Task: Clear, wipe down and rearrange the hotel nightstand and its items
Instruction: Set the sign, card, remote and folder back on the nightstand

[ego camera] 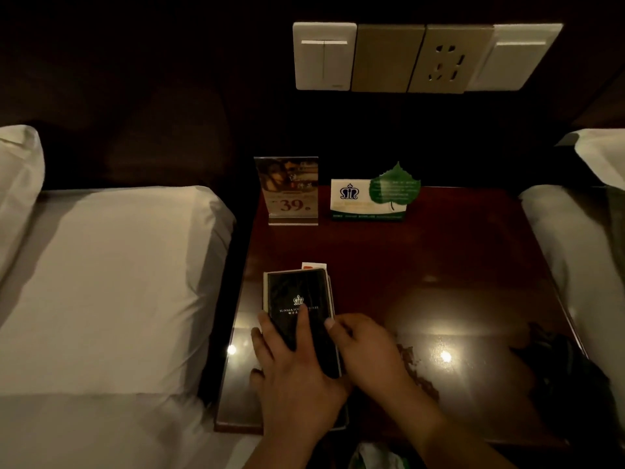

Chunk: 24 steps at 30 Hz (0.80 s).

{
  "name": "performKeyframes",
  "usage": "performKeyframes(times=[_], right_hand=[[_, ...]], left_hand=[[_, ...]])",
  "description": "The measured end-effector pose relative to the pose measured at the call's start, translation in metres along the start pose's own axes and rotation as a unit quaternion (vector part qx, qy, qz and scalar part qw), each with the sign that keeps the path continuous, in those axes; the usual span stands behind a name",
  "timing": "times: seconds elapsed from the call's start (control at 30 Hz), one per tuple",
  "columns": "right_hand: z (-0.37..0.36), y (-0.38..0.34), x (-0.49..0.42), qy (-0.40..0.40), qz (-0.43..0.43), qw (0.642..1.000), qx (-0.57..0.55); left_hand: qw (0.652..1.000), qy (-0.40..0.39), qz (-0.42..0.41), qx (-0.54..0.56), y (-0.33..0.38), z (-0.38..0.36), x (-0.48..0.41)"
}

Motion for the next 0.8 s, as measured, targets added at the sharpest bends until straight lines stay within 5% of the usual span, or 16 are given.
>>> performKeyframes(times=[0.07, 0.17, 0.33, 0.47, 0.67, 0.8], right_hand=[[0.010, -0.008, -0.025, 0.049, 0.004, 0.999, -0.003], [0.014, -0.030, -0.062, 0.020, -0.026, 0.996, -0.083], [0.012, -0.034, -0.076, 0.009, -0.021, 0.997, -0.077], [0.012, -0.024, -0.079, -0.003, 0.030, 0.999, 0.034], [0.002, -0.031, -0.079, 0.010, 0.085, 0.992, 0.094], [0.007, -0.026, -0.066, 0.044, 0.118, 0.982, 0.140]], left_hand=[[1.000, 0.021, 0.004, -0.021, 0.002, -0.004, -0.002], [0.999, 0.019, 0.028, -0.010, 0.001, -0.004, -0.004], [0.992, 0.024, 0.011, 0.127, -0.021, 0.015, -0.010], [0.953, 0.005, -0.018, 0.301, -0.038, 0.037, -0.008], [0.932, -0.011, -0.049, 0.360, -0.034, 0.045, -0.001], [0.885, -0.001, -0.012, 0.465, -0.041, 0.044, 0.004]])
Point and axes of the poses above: each hand's wrist, its own x-axis away from the middle knuckle, its own z-axis out of the back of the hand, y = z × x, the point moved 1 cm from there along -x, towards the middle knuckle, and after that the axes turned 2 degrees about y, right-handed, at the moved point
